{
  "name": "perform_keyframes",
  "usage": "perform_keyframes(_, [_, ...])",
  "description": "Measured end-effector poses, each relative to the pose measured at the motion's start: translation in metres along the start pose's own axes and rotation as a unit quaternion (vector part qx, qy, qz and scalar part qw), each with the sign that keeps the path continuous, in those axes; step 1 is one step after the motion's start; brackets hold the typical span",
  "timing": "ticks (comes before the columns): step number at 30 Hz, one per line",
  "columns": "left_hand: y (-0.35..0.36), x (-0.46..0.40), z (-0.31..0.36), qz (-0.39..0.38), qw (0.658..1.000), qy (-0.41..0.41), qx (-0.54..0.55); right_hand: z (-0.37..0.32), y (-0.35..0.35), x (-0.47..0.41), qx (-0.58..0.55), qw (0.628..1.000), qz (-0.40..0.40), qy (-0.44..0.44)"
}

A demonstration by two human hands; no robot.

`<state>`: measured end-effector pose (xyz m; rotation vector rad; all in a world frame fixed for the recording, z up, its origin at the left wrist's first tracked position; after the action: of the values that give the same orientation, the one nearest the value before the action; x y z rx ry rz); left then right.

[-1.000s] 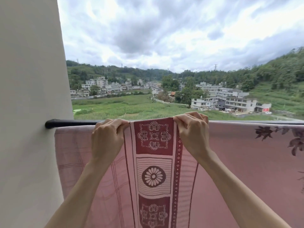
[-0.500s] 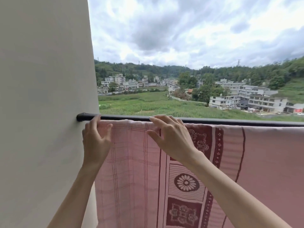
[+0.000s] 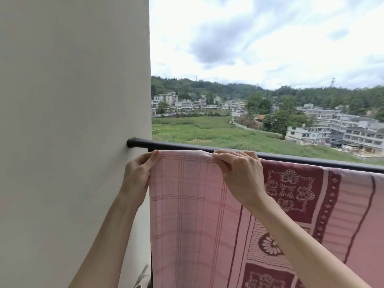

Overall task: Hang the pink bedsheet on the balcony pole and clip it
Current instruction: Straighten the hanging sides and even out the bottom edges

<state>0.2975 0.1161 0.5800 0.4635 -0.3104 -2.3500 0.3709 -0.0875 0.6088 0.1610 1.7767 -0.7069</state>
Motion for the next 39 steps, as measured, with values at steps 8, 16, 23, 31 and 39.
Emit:
perform_keyframes(8, [-0.005,-0.008,0.015,-0.01,0.994,-0.044,0.099,-0.016,0.01,-0.005,-0.036,0.999,-0.001,0.017])
perform_keyframes(16, [-0.026,-0.012,0.018,0.012,0.992,-0.008,0.128,-0.014,0.01,-0.008,-0.032,0.999,0.004,0.007])
perform_keyframes(23, [-0.043,0.006,0.002,0.056,0.99,0.112,0.064,-0.013,0.01,0.012,-0.035,0.995,0.043,-0.078])
perform_keyframes(31, [-0.07,0.049,-0.093,-0.079,0.992,0.005,-0.1,0.003,0.054,0.146,-0.011,0.985,-0.119,-0.127])
perform_keyframes(39, [-0.085,0.078,-0.162,-0.02,0.98,-0.065,-0.189,-0.007,0.095,0.232,-0.019,0.968,-0.249,0.01])
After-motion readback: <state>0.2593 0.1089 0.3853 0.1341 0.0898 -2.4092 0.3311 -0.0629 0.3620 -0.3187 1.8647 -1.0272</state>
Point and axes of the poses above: each hand's wrist, its own x-axis away from the middle knuckle, its own y-axis out of the palm, z = x × y, the point moved 3 cm from there along -x, towards the middle knuckle, and after that the axes turned 4 degrees about z, right-handed, at the moved point
